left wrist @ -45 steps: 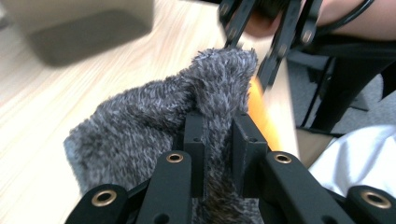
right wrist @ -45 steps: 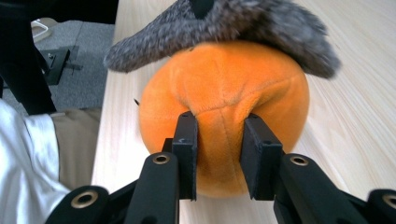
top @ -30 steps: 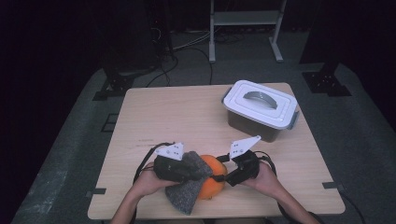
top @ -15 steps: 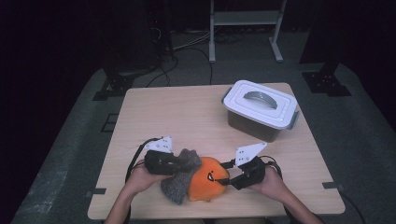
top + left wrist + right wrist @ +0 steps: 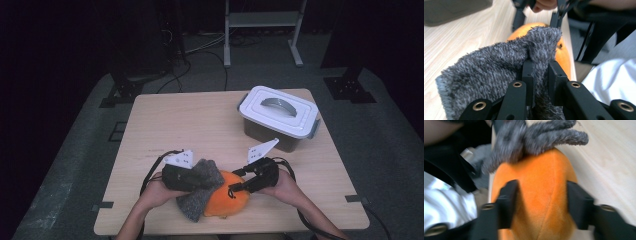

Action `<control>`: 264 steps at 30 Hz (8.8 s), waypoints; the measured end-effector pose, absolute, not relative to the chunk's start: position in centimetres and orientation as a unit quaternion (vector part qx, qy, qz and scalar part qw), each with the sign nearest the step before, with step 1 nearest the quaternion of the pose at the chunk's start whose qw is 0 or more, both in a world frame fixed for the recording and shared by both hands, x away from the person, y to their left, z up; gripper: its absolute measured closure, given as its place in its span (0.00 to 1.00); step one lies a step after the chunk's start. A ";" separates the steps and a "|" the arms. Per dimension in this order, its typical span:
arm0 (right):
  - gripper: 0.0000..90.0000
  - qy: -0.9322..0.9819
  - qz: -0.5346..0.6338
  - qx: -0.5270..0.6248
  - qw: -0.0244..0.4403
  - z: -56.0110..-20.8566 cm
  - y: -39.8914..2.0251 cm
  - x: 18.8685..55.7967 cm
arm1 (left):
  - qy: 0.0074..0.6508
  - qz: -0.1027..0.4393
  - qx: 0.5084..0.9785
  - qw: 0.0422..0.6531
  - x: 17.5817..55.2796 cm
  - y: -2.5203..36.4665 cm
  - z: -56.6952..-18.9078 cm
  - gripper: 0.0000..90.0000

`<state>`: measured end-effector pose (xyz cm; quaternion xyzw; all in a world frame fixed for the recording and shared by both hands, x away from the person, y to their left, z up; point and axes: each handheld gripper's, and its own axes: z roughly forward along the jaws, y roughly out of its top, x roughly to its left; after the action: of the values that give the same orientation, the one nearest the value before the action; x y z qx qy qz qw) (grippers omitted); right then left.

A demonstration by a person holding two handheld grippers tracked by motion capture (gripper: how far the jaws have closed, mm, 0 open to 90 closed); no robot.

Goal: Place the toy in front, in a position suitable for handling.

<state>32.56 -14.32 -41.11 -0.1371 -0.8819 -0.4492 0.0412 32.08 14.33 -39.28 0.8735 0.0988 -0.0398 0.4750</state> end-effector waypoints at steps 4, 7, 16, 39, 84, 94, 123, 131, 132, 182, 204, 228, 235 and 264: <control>0.66 -0.880 -0.460 -0.120 -0.006 -40.2 -14.1 32.3 | 0.102 -0.026 0.876 0.470 32.9 13.9 -38.2 0.86; 0.66 -0.875 -0.472 -0.103 -0.034 -39.7 -13.8 32.4 | 0.106 -0.019 0.872 0.478 33.7 13.8 -37.0 0.86; 0.65 -0.885 -0.458 -0.069 -0.039 -40.7 -15.5 31.4 | 0.128 -0.031 0.870 0.475 34.1 14.5 -39.0 0.86; 0.58 -0.896 -0.435 -0.095 -0.004 -40.6 -15.9 32.6 | 0.141 -0.007 0.873 0.466 34.0 16.6 -37.9 0.86; 0.59 -0.886 -0.445 -0.131 -0.021 -40.4 -15.7 33.3 | 0.108 -0.047 0.876 0.468 34.3 13.6 -37.2 0.86; 0.60 -0.898 -0.431 -0.078 -0.043 -40.0 -14.1 32.5 | 0.115 -0.033 0.885 0.450 34.0 13.8 -37.1 0.86; 0.59 -0.894 -0.435 -0.084 -0.072 -39.4 -13.3 31.2 | 0.091 -0.025 0.888 0.449 33.2 12.9 -35.7 0.86; 0.42 -0.891 -0.440 -0.101 -0.045 -40.3 -14.2 31.7 | 0.094 -0.028 0.891 0.444 33.2 12.7 -36.8 0.86; 0.36 -0.890 -0.442 -0.110 -0.028 -40.4 -14.4 32.0 | 0.096 -0.029 0.889 0.446 33.2 12.9 -36.9 0.86; 0.47 -0.906 -0.412 -0.088 -0.048 -40.9 -14.6 31.8 | 0.122 -0.042 0.886 0.444 34.2 13.6 -36.6 0.86; 0.40 -0.896 -0.434 -0.095 -0.004 -40.7 -14.8 32.1 | 0.123 -0.058 0.888 0.439 33.7 13.7 -37.8 0.85; 0.58 -0.892 -0.440 -0.078 -0.065 -40.8 -14.9 32.3 | 0.147 -0.059 0.883 0.441 35.3 14.5 -38.0 0.86; 0.29 -0.887 -0.448 -0.115 0.004 -40.8 -15.9 32.4 | 0.148 -0.090 0.875 0.451 35.0 15.0 -39.3 0.86; 0.53 -0.889 -0.440 -0.116 -0.043 -41.8 -16.0 31.9 | 0.152 -0.070 0.885 0.434 34.5 15.8 -39.7 0.85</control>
<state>31.91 -15.99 -41.76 -0.1163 -0.8893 -0.4402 -0.0428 34.46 15.81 -39.69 0.8852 0.1519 -0.0700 0.4341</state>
